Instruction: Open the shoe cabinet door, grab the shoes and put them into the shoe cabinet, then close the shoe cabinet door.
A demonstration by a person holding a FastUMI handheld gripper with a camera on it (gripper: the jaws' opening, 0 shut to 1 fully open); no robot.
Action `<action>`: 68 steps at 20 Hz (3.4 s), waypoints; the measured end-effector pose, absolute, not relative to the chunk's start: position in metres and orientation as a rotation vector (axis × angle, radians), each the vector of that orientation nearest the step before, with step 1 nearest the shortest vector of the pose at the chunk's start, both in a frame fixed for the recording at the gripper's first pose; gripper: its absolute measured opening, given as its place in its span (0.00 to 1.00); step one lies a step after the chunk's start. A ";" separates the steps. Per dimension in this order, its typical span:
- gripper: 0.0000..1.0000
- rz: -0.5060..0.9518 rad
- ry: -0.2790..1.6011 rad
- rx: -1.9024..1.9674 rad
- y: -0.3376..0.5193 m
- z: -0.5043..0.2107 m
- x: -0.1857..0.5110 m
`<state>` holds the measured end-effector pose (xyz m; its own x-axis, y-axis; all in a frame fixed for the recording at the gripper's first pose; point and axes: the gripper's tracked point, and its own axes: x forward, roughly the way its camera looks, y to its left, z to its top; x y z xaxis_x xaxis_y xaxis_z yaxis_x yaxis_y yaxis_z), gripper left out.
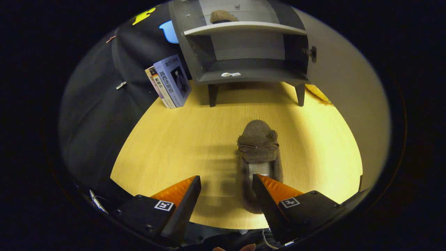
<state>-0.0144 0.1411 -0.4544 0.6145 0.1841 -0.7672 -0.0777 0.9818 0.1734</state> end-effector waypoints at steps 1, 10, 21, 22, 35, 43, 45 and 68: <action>0.95 0.146 0.901 0.126 0.141 -0.462 -0.011; 0.92 0.059 0.792 0.157 0.140 -0.502 0.052; 0.08 0.013 0.642 0.054 0.115 -0.497 0.083; 0.08 0.007 0.623 0.046 0.110 -0.488 0.083; 0.08 0.074 0.369 0.031 0.099 -0.259 0.066; 0.08 0.037 0.320 0.110 0.080 -0.157 0.105; 0.08 0.032 0.305 0.122 0.078 -0.133 0.126; 0.08 -0.125 0.406 0.061 0.036 -0.147 0.411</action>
